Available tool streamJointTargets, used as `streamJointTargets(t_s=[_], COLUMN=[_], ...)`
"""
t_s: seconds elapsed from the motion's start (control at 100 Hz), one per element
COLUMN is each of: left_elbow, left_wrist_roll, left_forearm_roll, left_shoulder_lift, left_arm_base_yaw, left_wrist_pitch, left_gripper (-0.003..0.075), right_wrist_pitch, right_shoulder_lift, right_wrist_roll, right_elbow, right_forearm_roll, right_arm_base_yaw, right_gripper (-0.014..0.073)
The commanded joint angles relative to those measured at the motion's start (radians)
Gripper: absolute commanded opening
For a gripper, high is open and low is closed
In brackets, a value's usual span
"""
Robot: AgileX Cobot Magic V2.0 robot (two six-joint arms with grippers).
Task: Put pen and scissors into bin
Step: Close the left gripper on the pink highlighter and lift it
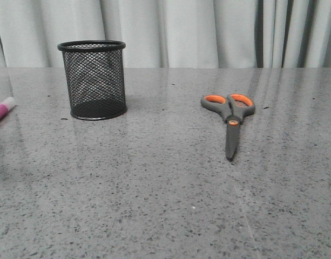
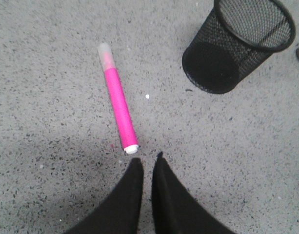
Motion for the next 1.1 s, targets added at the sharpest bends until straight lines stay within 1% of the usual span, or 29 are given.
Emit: streamJointTargets(t_s=[0.0, 0.01, 0.02, 0.03, 0.08, 0.09, 0.11, 0.15, 0.23, 0.65, 0.83, 0.95, 1.09], left_elbow=[-0.058, -0.061, -0.061, -0.065, -0.074, -0.075, -0.079, -0.087, -0.101, -0.229, -0.282, -0.306, -0.324], left_wrist_roll=[0.013, 0.015, 0.015, 0.015, 0.017, 0.017, 0.021, 0.035, 0.063, 0.064, 0.048, -0.031, -0.038], left_forearm_roll=[-0.023, -0.023, -0.023, -0.023, -0.029, -0.028, -0.031, -0.037, -0.041, -0.026, 0.045, 0.155, 0.166], left_shoulder_lift=[0.050, 0.055, 0.064, 0.068, 0.095, 0.103, 0.111, 0.134, 0.181, 0.469, 0.563, 0.610, 0.646], left_arm_base_yaw=[-0.002, -0.002, -0.002, -0.002, -0.002, -0.002, -0.002, -0.002, -0.002, -0.011, -0.073, -0.097, -0.097], left_wrist_pitch=[-0.035, -0.035, -0.035, -0.037, -0.046, -0.045, -0.045, -0.045, -0.045, -0.047, -0.074, -0.098, -0.109], left_gripper=[0.0198, 0.0228, 0.0228, 0.0258, 0.0365, 0.0365, 0.0401, 0.0426, 0.0418, 0.0418, 0.0418, 0.0418, 0.0418], right_wrist_pitch=[-0.031, -0.031, -0.031, -0.031, -0.031, -0.031, -0.031, -0.031, -0.031, -0.047, -0.053, -0.053, -0.051], right_shoulder_lift=[-0.001, -0.001, -0.001, -0.001, -0.001, -0.001, -0.001, -0.001, -0.001, -0.001, -0.001, -0.001, -0.001], right_wrist_roll=[-0.020, -0.020, -0.020, -0.020, -0.020, -0.022, -0.025, -0.033, -0.035, -0.035, -0.035, -0.035, -0.035], right_elbow=[-0.039, -0.039, -0.039, -0.039, -0.039, -0.039, -0.039, -0.039, -0.039, -0.039, -0.039, -0.039, -0.039], right_forearm_roll=[0.008, 0.008, 0.008, 0.008, 0.008, 0.008, 0.008, 0.008, 0.008, 0.008, 0.008, 0.008, 0.008], right_arm_base_yaw=[-0.007, -0.007, -0.007, -0.007, -0.007, -0.007, -0.007, -0.007, -0.007, -0.007, -0.007, -0.007, -0.007], right_gripper=[0.0300, 0.0321, 0.0330, 0.0346, 0.0374, 0.0374, 0.0373, 0.0372, 0.0372, 0.0372, 0.0372, 0.0372, 0.0372])
